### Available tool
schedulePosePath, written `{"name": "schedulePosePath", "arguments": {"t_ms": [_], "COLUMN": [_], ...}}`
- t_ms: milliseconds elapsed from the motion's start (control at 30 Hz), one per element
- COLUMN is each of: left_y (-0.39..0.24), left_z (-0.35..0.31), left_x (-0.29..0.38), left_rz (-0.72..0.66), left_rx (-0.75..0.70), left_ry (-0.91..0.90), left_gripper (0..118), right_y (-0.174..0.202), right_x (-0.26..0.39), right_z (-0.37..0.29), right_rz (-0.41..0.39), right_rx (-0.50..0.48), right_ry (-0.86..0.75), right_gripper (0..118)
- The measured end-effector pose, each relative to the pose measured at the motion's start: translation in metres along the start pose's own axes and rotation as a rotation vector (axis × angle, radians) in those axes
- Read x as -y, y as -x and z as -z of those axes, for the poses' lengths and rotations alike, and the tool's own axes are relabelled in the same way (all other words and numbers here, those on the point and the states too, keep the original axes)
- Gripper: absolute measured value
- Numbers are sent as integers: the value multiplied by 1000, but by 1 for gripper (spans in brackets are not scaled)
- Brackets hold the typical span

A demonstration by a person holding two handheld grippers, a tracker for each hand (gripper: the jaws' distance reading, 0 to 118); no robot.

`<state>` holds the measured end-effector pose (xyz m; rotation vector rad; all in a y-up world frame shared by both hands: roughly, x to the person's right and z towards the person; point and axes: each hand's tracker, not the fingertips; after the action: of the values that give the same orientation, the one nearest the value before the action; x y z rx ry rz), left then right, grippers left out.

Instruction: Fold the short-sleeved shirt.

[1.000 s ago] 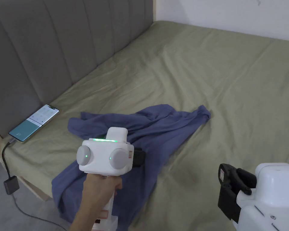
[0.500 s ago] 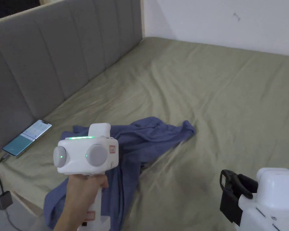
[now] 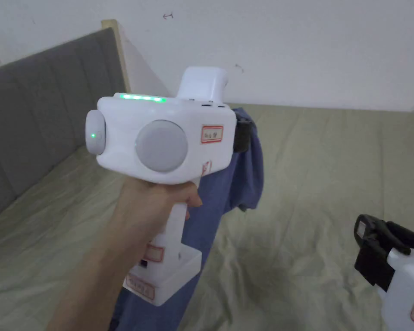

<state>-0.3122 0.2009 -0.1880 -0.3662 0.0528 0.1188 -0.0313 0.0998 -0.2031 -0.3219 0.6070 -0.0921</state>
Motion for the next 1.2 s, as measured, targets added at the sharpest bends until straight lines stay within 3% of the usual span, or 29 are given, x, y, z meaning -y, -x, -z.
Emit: {"name": "schedulePosePath", "arguments": {"t_ms": [100,200,300,400,500,700,767,833,867,900,933,967,1000,1100,1167,1200], "left_y": [-53,-89,-118,-138,-149,-140,-138,-140,-141,-142,-138,-136,-131,-102,-77,-58], "left_z": [32,78,126,162,171,167,169,168,165,161,152,145,134,102,80,69], "left_x": [3,36,104,188,247,270,267,260,256,252,246,240,231,215,207,206], "left_rz": [80,-3,-61,-136,-208,-264,-263,-241,-224,-213,-205,-204,-209,-256,-305,-329], "left_rx": [102,228,262,281,316,276,277,272,261,252,260,269,276,229,207,182], "left_ry": [22,128,283,524,642,624,638,635,630,621,608,583,531,451,433,405], "left_gripper": [2,2,2,2,2,3,18,56,66,66,93,110,117,117,114,107], "right_y": [-34,-63,-88,-105,-111,-121,-119,-116,-115,-113,-111,-109,-108,-101,-96,-93], "right_x": [-9,-8,2,15,29,41,40,39,38,38,37,37,36,36,36,36], "right_z": [-20,-34,-38,-37,-35,-22,-21,-21,-20,-20,-20,-20,-19,-18,-16,-15], "right_rz": [28,54,103,152,143,174,174,159,151,146,144,141,138,130,127,123], "right_rx": [93,176,226,242,254,254,245,241,237,231,228,225,220,209,194,188], "right_ry": [-48,-55,-16,42,80,141,144,141,141,140,142,142,143,146,149,150], "right_gripper": [0,0,0,0,0,0,0,0,0,0,0,0,0,0,0,0]}}
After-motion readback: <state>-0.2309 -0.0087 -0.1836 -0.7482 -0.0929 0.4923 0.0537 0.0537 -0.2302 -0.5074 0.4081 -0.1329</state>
